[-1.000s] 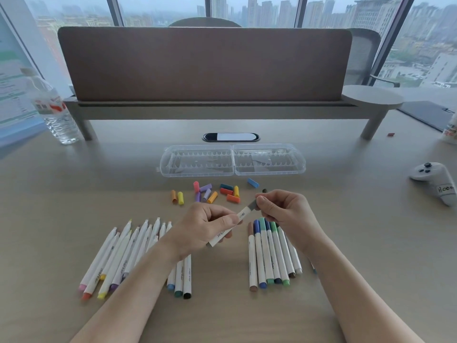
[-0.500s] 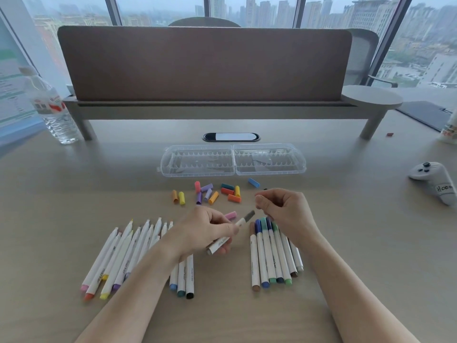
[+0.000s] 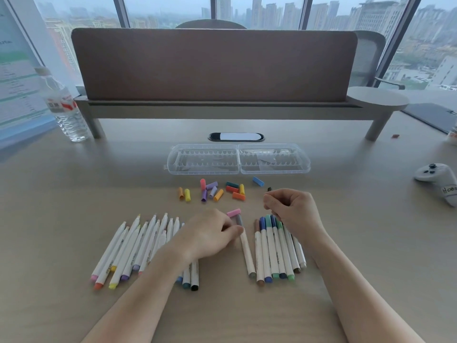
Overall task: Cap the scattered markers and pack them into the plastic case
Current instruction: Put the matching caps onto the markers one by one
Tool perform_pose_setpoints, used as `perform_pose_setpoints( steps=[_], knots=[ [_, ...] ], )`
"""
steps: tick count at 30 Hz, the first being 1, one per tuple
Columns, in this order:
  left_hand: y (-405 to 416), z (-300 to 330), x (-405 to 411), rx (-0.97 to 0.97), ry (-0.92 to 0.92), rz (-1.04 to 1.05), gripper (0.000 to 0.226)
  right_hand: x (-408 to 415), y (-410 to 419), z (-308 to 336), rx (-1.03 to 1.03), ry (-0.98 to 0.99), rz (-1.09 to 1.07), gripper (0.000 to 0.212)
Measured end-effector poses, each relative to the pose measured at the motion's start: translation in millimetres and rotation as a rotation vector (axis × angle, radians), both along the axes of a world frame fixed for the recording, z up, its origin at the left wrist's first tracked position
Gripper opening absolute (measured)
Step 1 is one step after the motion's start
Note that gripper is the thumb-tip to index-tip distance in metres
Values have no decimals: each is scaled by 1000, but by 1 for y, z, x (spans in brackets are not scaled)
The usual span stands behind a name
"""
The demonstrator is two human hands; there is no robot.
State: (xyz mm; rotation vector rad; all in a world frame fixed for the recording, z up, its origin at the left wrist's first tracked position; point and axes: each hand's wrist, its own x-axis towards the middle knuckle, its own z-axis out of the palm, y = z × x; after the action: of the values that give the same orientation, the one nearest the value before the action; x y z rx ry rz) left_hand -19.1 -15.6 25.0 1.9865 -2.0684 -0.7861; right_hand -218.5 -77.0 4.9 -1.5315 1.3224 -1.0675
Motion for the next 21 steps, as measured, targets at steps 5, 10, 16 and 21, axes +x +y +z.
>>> perform_pose_setpoints(
  steps=[5, 10, 16, 21],
  knots=[
    [9, 3, 29, -83, 78, 194, 26, 4, 3, -2, -50, 136, 64, 6],
    [29, 11, 57, -140, -30, 341, 28, 12, 7, -3, -85, 191, 109, 7],
    [39, 7, 47, -63, -141, 299, 42, 21, 12, -2, -85, 204, 119, 4],
    [32, 11, 38, -8, -326, 229, 44, 24, 16, -1, -86, 212, 113, 5]
  ],
)
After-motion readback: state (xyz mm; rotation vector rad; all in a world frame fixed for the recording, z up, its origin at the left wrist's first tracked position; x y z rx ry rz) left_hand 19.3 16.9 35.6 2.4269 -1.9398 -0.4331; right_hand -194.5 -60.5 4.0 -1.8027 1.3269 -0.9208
